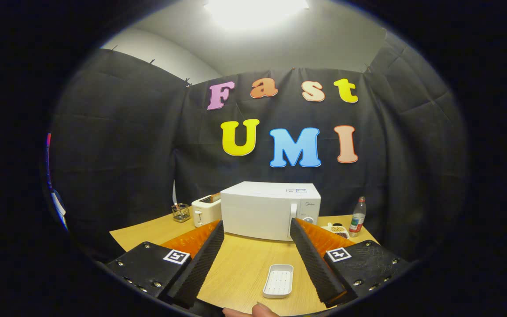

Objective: Open the microwave, put the food inside, and close the microwave door.

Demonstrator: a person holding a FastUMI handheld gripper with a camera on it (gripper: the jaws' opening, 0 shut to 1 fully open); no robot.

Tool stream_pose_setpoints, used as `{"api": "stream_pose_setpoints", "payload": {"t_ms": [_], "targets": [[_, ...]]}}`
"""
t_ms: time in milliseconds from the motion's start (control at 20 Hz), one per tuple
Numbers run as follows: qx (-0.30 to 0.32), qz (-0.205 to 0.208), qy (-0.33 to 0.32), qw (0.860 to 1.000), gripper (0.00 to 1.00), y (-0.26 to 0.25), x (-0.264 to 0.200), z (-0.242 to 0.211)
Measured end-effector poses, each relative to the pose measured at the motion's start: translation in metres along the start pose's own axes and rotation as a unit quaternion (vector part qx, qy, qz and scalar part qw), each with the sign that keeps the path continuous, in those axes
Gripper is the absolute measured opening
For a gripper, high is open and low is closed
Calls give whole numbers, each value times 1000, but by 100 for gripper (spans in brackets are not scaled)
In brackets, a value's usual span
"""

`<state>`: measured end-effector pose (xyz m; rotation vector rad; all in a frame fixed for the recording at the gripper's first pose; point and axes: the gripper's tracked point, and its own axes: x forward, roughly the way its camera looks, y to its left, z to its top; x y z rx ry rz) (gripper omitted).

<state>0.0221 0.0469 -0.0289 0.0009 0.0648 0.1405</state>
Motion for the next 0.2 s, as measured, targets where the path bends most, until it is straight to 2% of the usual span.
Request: {"api": "stream_pose_setpoints", "payload": {"t_ms": [200], "targets": [[2,12,-9,1000,97,12,-3,0]]}}
